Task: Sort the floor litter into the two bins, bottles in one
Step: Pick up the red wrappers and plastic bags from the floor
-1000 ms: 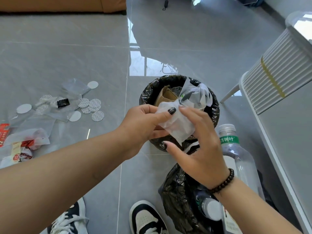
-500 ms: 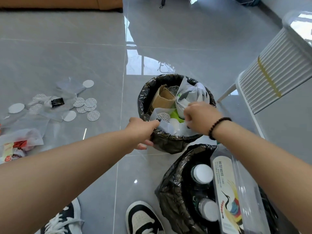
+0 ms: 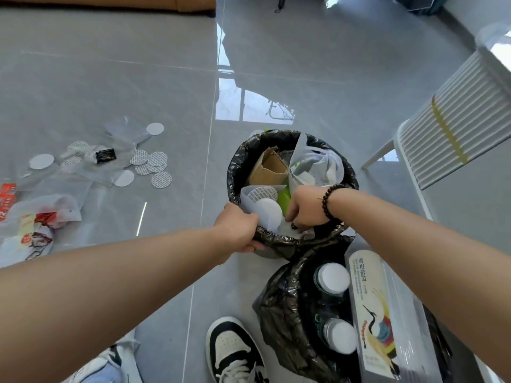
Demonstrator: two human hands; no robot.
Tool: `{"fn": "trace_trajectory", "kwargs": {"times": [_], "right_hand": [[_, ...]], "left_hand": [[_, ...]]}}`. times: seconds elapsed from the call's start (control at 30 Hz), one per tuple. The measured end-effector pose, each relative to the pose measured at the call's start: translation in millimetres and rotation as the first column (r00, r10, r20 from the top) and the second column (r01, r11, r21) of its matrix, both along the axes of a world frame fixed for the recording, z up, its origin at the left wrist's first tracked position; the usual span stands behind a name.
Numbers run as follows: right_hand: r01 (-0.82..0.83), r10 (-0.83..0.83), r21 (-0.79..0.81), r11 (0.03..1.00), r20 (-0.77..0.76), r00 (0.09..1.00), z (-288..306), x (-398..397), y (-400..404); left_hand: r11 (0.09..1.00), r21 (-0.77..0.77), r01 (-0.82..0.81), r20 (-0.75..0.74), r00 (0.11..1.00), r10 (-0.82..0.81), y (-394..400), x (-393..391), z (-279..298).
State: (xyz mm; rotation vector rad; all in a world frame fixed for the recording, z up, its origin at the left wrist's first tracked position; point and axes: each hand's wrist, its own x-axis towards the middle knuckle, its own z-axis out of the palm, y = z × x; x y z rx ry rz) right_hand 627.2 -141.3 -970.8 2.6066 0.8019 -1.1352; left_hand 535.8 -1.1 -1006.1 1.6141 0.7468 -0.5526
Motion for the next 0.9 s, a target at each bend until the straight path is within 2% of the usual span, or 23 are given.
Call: {"fn": "trace_trajectory", "kwargs": {"times": [0.1, 0.2, 0.33, 0.47, 0.6, 0.73, 0.8, 0.9], "right_hand": [[0.021, -0.022, 0.033, 0.999, 0.034, 0.999, 19.0, -14.2, 1.1], [0.056, -0.064, 0.048, 0.997, 0.183, 0.981, 40.5, -29.1, 0.7], [-0.033, -0.017, 0.125, 0.992, 0.380, 0.925, 76.5, -57.5, 20.9], [-0.143, -0.002, 0.267, 0.953, 0.476, 0.879, 107.8, -88.0, 76.7], [-0.213, 0.053, 0.373, 0.903, 0.394, 0.917, 102.6, -125.7, 149.0], [-0.296, 0.226, 0.317, 0.901, 0.238, 0.944, 95.1, -163.8, 207.4], [-0.323, 0.290, 0.278, 0.905, 0.153, 0.945, 95.9, -181.0, 231.6], [-0.461, 0.437, 0.131, 0.878, 0.174, 0.883, 95.2, -196.4, 259.8]], "left_hand": [[0.998, -0.029, 0.050, -0.051, 0.997, -0.051, 0.6, -13.8, 9.2], [0.988, 0.022, 0.153, -0.083, 0.985, -0.151, 1.7, -29.9, 29.0], [0.977, 0.067, 0.204, -0.061, 0.978, -0.200, 18.9, -62.3, 52.3], [0.977, 0.124, 0.173, -0.054, 0.984, -0.168, 62.7, -93.6, 64.2], [0.988, 0.152, -0.003, -0.049, 0.999, 0.010, 121.6, -137.2, 72.5], [0.951, 0.186, -0.248, -0.013, 0.967, 0.255, 177.9, -194.8, 77.2], [0.931, 0.208, -0.299, -0.047, 0.948, 0.315, 197.9, -223.1, 74.2], [0.927, 0.223, -0.301, -0.062, 0.945, 0.322, 219.2, -247.6, 57.0]]}}
